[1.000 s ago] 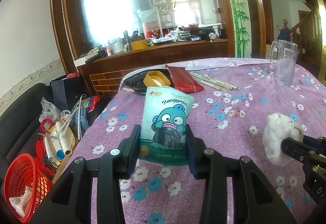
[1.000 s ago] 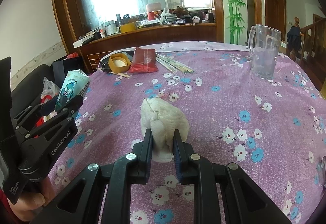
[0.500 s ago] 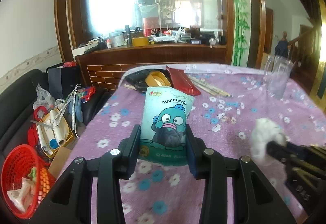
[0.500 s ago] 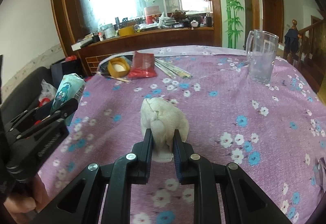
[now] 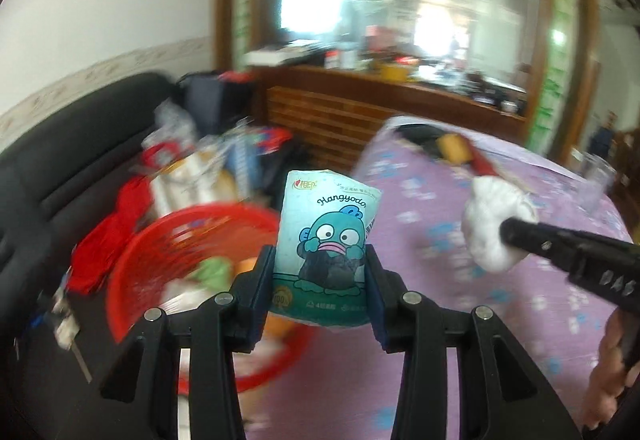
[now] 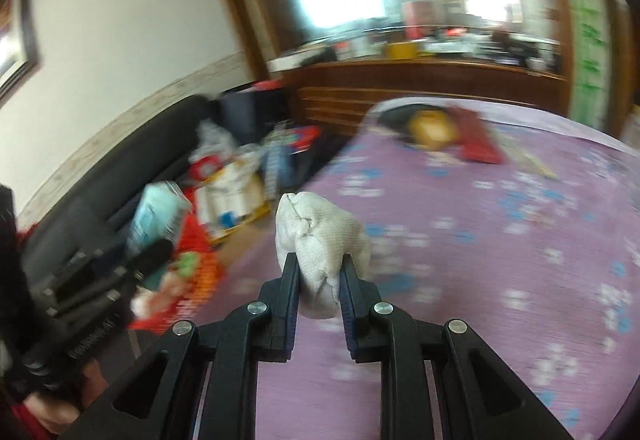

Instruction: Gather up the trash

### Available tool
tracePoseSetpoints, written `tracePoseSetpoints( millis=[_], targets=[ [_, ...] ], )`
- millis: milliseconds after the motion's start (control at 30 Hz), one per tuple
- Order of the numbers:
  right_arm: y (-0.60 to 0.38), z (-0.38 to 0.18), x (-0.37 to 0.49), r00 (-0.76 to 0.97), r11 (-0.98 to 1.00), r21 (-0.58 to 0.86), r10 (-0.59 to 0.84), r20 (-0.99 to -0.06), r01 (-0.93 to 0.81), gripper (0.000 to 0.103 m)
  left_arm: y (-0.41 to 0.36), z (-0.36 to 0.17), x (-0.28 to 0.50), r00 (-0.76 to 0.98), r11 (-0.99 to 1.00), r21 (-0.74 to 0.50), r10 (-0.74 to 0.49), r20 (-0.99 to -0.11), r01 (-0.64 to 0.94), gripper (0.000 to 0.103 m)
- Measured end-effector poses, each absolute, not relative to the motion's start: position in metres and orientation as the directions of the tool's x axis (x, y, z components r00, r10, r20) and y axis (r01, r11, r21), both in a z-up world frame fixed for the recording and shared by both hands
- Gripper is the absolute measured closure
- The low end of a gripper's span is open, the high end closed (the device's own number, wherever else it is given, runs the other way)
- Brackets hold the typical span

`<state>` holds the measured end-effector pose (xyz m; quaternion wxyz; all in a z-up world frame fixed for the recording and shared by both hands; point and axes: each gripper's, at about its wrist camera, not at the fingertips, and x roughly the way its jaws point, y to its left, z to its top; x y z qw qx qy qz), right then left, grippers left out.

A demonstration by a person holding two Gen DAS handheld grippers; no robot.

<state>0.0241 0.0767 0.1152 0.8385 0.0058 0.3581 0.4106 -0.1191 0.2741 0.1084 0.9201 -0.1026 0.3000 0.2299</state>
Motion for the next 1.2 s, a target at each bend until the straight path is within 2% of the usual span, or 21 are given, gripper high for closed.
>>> tracePoseSetpoints(
  millis=[200, 267, 300, 367, 433, 467, 533, 567, 600, 633, 667, 767, 933, 1100, 1200],
  targets=[
    [0.176, 0.112, 0.0, 0.261, 0.544, 0.342, 0.749, -0.609, -0.766, 0.081, 0.34, 0.08, -0.135, 0.624, 0.801, -0.049, 0.425, -0.656, -0.597, 0.062],
    [0.208, 0.109, -0.003, 0.228, 0.528, 0.354, 0.75, -0.621, -0.772, 0.077, 0.355, 0.074, -0.136, 0.612, 0.79, -0.06, 0.421, -0.669, -0.61, 0.057],
    [0.219, 0.106, -0.004, 0.215, 0.526, 0.364, 0.749, -0.627, -0.769, 0.076, 0.36, 0.072, -0.137, 0.602, 0.78, -0.057, 0.432, -0.671, -0.623, 0.05],
    [0.236, 0.098, 0.0, 0.183, 0.521, 0.387, 0.745, -0.642, -0.761, 0.051, 0.364, 0.072, -0.142, 0.605, 0.768, -0.062, 0.448, -0.659, -0.637, 0.042],
    [0.236, 0.095, 0.003, 0.192, 0.536, 0.404, 0.747, -0.637, -0.741, 0.045, 0.363, 0.074, -0.15, 0.614, 0.772, -0.056, 0.457, -0.643, -0.633, 0.035],
    [0.23, 0.096, 0.003, 0.193, 0.531, 0.417, 0.758, -0.624, -0.738, 0.045, 0.358, 0.076, -0.154, 0.614, 0.771, -0.043, 0.471, -0.633, -0.635, 0.033],
    [0.214, 0.101, 0.002, 0.227, 0.551, 0.403, 0.753, -0.617, -0.731, 0.045, 0.346, 0.081, -0.165, 0.616, 0.771, -0.019, 0.493, -0.614, -0.637, 0.021],
    [0.205, 0.105, -0.001, 0.254, 0.568, 0.387, 0.745, -0.616, -0.726, 0.043, 0.337, 0.084, -0.172, 0.629, 0.775, -0.014, 0.501, -0.595, -0.631, 0.019],
    [0.195, 0.11, -0.005, 0.279, 0.58, 0.372, 0.741, -0.611, -0.725, 0.039, 0.327, 0.086, -0.176, 0.636, 0.777, -0.007, 0.51, -0.58, -0.629, 0.013],
    [0.183, 0.114, -0.012, 0.315, 0.596, 0.342, 0.731, -0.606, -0.726, 0.028, 0.315, 0.089, -0.182, 0.643, 0.779, 0.008, 0.523, -0.56, -0.627, 0.006],
    [0.17, 0.118, -0.021, 0.365, 0.623, 0.298, 0.711, -0.601, -0.723, 0.021, 0.302, 0.091, -0.188, 0.652, 0.783, 0.018, 0.531, -0.542, -0.622, 0.004],
    [0.132, 0.125, -0.045, 0.492, 0.693, 0.18, 0.647, -0.582, -0.698, 0.013, 0.269, 0.094, -0.2, 0.671, 0.795, 0.047, 0.54, -0.507, -0.604, 0.002],
    [0.073, 0.125, -0.08, 0.595, 0.761, 0.089, 0.568, -0.569, -0.643, 0.007, 0.233, 0.084, -0.207, 0.644, 0.796, 0.118, 0.558, -0.523, -0.594, 0.0],
    [0.026, 0.114, -0.111, 0.687, 0.818, -0.023, 0.468, -0.556, -0.575, 0.005, 0.207, 0.078, -0.218, 0.635, 0.779, 0.16, 0.595, -0.493, -0.606, 0.0],
    [0.003, 0.11, -0.124, 0.712, 0.838, -0.035, 0.44, -0.548, -0.545, 0.002, 0.195, 0.075, -0.22, 0.613, 0.772, 0.188, 0.606, -0.507, -0.607, 0.0]
  ],
)
